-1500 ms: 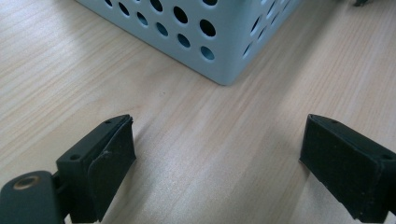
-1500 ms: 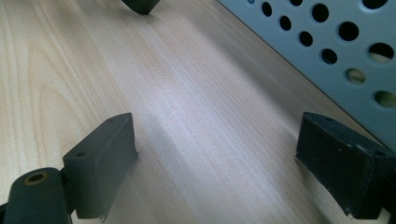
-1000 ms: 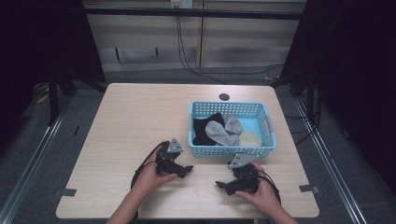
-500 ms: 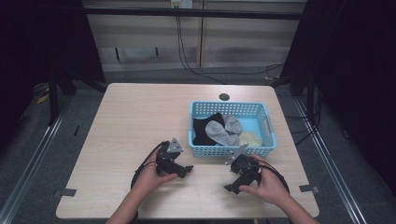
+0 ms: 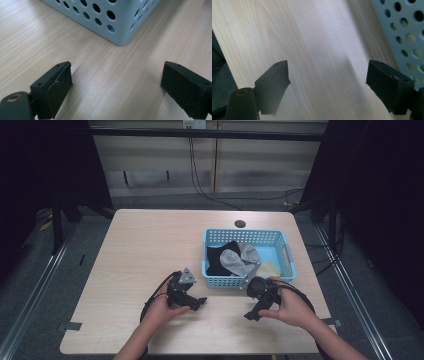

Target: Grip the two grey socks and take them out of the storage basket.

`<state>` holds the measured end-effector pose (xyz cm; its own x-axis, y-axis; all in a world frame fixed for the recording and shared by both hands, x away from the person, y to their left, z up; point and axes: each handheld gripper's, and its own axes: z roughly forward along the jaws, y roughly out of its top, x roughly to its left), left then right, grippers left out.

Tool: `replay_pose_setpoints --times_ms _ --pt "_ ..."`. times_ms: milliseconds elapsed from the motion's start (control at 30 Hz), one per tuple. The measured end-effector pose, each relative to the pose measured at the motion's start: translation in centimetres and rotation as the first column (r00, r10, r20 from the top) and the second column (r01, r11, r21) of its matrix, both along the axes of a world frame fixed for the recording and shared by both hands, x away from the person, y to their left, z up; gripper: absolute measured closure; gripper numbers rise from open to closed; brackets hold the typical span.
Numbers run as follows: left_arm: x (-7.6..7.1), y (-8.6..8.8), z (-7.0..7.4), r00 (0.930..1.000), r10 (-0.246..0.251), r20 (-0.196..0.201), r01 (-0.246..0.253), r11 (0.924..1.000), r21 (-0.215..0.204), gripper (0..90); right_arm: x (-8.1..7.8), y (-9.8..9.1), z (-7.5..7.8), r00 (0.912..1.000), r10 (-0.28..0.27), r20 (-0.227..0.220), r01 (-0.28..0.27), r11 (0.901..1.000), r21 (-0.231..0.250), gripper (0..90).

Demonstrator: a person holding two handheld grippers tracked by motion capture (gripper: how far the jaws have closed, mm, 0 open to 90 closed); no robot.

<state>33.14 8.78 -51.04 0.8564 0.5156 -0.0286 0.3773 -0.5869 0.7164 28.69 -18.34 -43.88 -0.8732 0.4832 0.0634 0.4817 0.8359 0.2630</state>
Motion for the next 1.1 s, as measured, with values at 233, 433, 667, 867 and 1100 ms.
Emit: replay_pose_setpoints --times_ms 233,433,667,867,1100 --pt "0.0 0.0 0.0 1.0 0.0 0.0 0.0 1.0 0.0 9.3 1.0 -0.1 2.2 0.9999 0.009 -0.012 -0.009 0.9998 -0.019 18.6" --pt "0.0 0.0 0.0 1.0 0.002 0.001 -0.002 1.0 -0.004 9.3 2.0 -0.1 3.9 1.0 0.007 0.003 -0.007 0.9997 -0.022 18.6" --pt "0.0 0.0 0.0 1.0 0.002 0.002 -0.002 1.0 -0.004 9.3 3.4 -0.2 5.6 0.9998 -0.006 0.019 0.006 0.9998 -0.02 19.1" --pt "0.0 0.0 0.0 1.0 0.002 0.002 -0.002 1.0 -0.004 9.3 5.2 -0.2 7.0 0.9987 -0.035 0.038 0.035 0.9993 -0.015 19.4" --pt "0.0 0.0 0.0 1.0 0.001 0.002 -0.001 1.0 -0.004 9.3 8.1 -0.7 7.2 0.9937 -0.104 0.042 0.103 0.9944 0.021 21.4"
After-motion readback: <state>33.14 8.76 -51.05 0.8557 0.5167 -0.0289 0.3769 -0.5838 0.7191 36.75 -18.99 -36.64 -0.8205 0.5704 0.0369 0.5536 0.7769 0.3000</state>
